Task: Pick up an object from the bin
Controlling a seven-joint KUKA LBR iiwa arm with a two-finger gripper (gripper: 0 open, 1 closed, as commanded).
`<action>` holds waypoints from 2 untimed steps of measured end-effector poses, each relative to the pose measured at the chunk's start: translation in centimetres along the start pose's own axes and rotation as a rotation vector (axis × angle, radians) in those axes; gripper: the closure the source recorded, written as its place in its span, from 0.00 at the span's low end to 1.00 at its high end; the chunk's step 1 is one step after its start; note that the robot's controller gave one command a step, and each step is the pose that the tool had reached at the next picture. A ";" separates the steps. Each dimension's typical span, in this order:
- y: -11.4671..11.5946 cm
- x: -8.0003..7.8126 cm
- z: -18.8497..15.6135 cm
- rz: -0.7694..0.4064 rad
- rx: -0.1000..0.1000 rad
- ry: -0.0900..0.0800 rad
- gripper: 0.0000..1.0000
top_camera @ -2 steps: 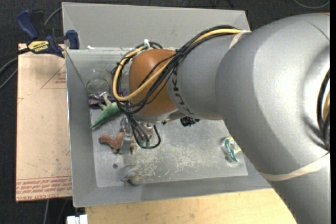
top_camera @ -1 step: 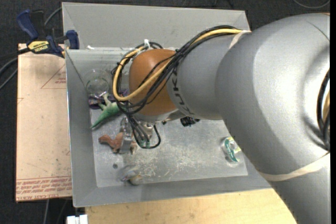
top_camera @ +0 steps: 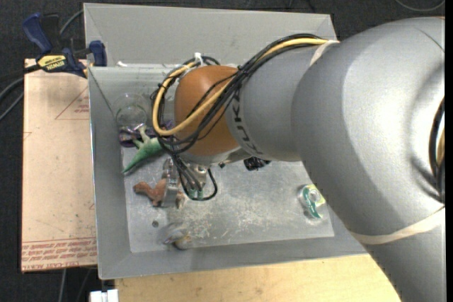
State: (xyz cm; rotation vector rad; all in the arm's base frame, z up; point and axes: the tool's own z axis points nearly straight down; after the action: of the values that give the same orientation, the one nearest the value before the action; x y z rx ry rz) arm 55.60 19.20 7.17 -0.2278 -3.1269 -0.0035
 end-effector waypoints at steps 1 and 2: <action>0.0 0.1 -1.1 0.000 0.001 0.003 1.00; 0.0 0.0 -2.7 0.000 0.000 0.000 1.00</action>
Offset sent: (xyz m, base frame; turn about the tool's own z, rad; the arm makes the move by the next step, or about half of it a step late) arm 0.0001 0.0000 0.0204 0.0000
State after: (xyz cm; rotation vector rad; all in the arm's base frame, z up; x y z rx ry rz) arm 55.57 19.18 9.84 -0.2280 -3.1265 -0.0035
